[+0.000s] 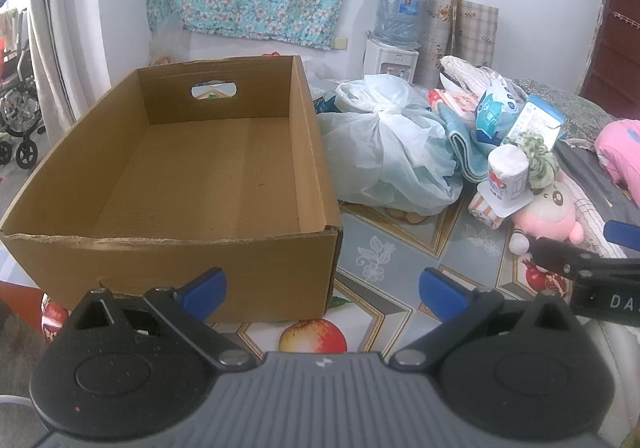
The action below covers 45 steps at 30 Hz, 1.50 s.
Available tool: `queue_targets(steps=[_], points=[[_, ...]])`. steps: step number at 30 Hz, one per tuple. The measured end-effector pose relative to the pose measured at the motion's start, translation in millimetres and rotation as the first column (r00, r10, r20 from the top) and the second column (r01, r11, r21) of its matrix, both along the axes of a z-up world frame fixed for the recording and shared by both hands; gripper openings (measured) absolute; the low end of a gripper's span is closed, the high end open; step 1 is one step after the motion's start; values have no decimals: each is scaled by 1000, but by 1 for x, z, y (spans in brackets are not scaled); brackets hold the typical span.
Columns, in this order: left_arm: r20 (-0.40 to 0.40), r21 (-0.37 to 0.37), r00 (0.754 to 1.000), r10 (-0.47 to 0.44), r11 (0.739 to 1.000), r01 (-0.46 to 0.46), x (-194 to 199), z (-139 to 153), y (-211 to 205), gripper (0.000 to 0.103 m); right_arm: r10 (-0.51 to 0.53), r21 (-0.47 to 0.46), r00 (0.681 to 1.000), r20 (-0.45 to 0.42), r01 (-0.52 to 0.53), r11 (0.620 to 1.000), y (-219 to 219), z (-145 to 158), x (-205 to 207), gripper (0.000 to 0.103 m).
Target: Organize soft objects
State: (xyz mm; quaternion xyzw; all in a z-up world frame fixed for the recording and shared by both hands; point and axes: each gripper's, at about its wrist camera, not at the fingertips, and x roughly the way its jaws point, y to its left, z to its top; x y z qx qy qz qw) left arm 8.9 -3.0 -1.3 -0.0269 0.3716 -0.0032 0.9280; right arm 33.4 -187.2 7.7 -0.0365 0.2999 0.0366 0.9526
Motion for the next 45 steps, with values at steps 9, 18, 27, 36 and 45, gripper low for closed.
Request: queue_targets(steps=[9,18,27,36,45], points=[[-2,1,1000,5,1000,-5,1,0,0,103,3,-3,1000,1,-3,1000,1,-2,1,102],[-2,-1,1000,12,1000,-12,1,1,3,103,10,-8,1000,-1,-10,1000,4,-1,2,102],[-6,4,1000,13,1000,-13,1,-1,3,103,13,-16,1000,-7,-13,1000,6,-1,2,102],[27,38,1000,-8,999,7,-6,2,-4,103,1,-2,1000,1,-1,1000,-2,-4,-1,102],[83,82,986,-145,987,138,-10,20,-47,103,-128,76,988,81,122,990,-63,-15,-16,102]])
